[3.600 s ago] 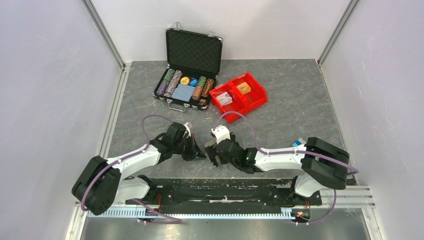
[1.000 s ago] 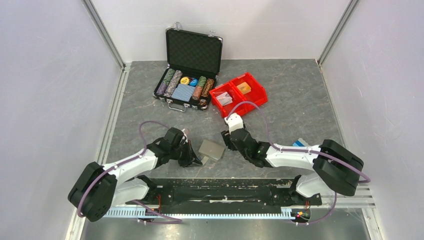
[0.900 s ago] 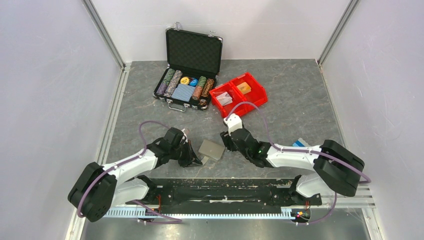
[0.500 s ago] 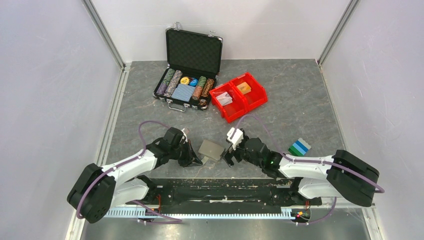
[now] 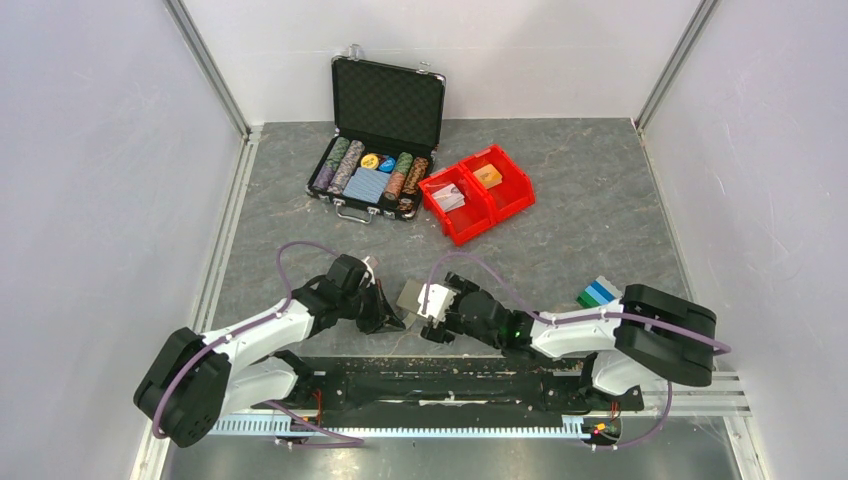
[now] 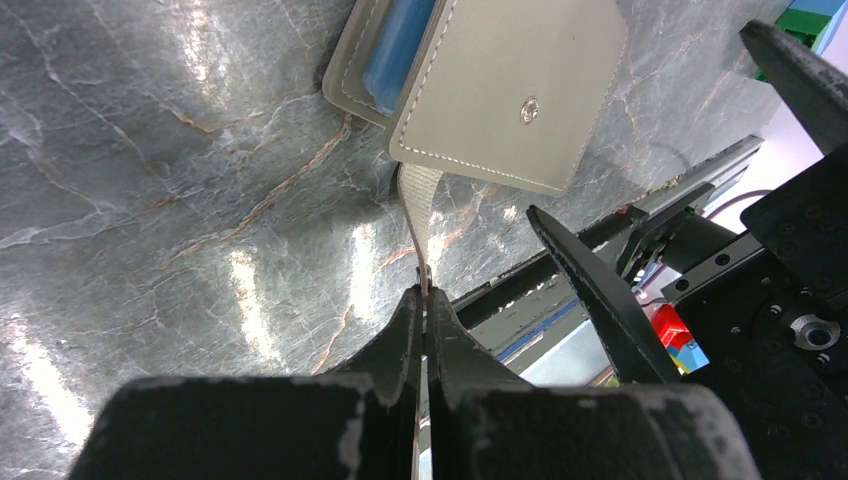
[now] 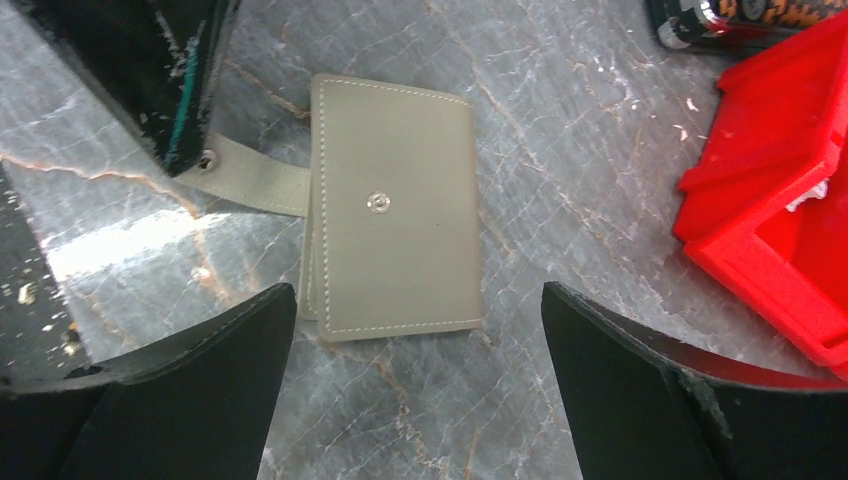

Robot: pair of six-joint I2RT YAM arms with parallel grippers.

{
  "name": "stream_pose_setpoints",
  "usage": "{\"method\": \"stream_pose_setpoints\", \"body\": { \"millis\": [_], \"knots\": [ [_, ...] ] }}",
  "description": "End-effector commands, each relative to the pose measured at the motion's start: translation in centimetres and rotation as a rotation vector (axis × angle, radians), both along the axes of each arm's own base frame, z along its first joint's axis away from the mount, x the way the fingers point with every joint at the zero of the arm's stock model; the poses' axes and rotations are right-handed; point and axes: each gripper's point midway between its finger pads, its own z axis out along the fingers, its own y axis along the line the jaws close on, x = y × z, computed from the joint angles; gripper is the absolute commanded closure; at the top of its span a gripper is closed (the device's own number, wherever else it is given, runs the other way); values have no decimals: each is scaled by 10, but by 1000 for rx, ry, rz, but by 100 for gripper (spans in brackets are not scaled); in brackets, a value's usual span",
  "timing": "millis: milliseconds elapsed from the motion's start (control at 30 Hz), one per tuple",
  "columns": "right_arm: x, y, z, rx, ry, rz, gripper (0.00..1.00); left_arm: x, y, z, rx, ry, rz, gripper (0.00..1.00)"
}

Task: Take the credit cards out of the card holder
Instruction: Open the card holder at the center of the board.

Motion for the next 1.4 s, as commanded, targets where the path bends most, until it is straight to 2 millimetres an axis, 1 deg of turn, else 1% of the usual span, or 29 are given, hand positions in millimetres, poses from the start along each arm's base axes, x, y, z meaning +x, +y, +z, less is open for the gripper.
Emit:
{"method": "stream_pose_setpoints", "body": {
  "millis": [0,133,267,333,433,533,633,767,867,967,1000,1100,1267,1367],
  "knots": [
    [15,15,23,34,-87,-25,6,1,-7,9,-43,5,9,98],
    [13,19,22,27,-88,-10,10,0,-6,7,-38,11,7,98],
    [16,19,23,18,-103,-23,14,1,-6,8,-38,10,6,98],
    [10,24,24,22,-96,20,13,1,-6,8,-38,9,6,98],
    [1,31,22,9,-102,77,7,1,-7,8,-39,10,6,98],
    [3,32,16,-20,-112,57,4,0,-7,7,-38,12,5,98],
    [8,33,12,-42,-125,28,6,-1,-7,7,-41,15,2,98],
    [17,29,14,-54,-152,-21,12,-2,-7,7,-40,19,0,98],
    [17,26,21,-33,-156,-37,21,-3,-5,6,-33,26,4,98],
    [16,25,25,-8,-140,-50,39,-5,-6,6,-43,39,7,98],
    [16,24,24,-3,-137,-55,43,-5,-6,5,-39,35,-3,98],
    [17,24,25,8,-135,-69,45,-5,1,-2,20,33,-20,98],
    [25,25,31,27,-122,-105,45,-5,-2,0,-7,35,-12,98],
    [33,25,27,37,-84,-130,47,-6,-2,1,-11,31,-11,98]
  ]
}}
